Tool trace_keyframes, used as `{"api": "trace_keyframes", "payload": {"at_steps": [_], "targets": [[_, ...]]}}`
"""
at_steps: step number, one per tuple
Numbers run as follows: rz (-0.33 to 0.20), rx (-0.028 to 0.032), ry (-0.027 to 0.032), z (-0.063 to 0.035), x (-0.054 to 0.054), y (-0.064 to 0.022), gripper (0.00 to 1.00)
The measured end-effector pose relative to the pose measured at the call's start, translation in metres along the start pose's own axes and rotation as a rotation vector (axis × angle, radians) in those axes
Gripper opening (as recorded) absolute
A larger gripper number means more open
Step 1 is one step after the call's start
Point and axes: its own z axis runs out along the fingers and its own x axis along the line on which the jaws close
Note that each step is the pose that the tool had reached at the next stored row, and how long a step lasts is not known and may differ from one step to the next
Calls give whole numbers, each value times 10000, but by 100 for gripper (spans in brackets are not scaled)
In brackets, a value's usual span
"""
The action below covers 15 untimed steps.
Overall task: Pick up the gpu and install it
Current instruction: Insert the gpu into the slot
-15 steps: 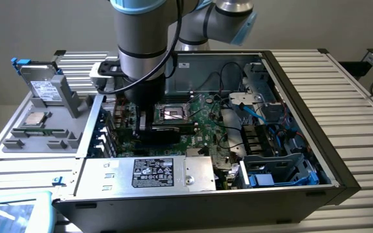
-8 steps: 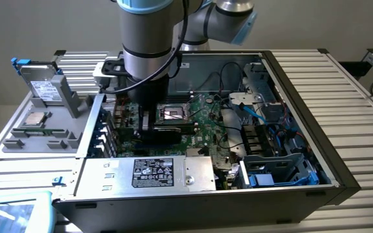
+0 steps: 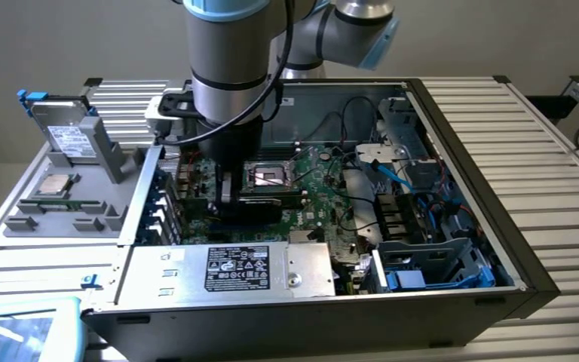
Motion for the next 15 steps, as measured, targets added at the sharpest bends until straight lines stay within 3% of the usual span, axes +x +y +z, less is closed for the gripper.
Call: {"api": "trace_keyframes", "payload": {"at_steps": [3, 8, 15], "targets": [[0, -6, 2, -35, 0, 3, 27], [5, -4, 64, -52, 0, 5, 27], [6, -5, 69, -29, -3, 3, 27]]}}
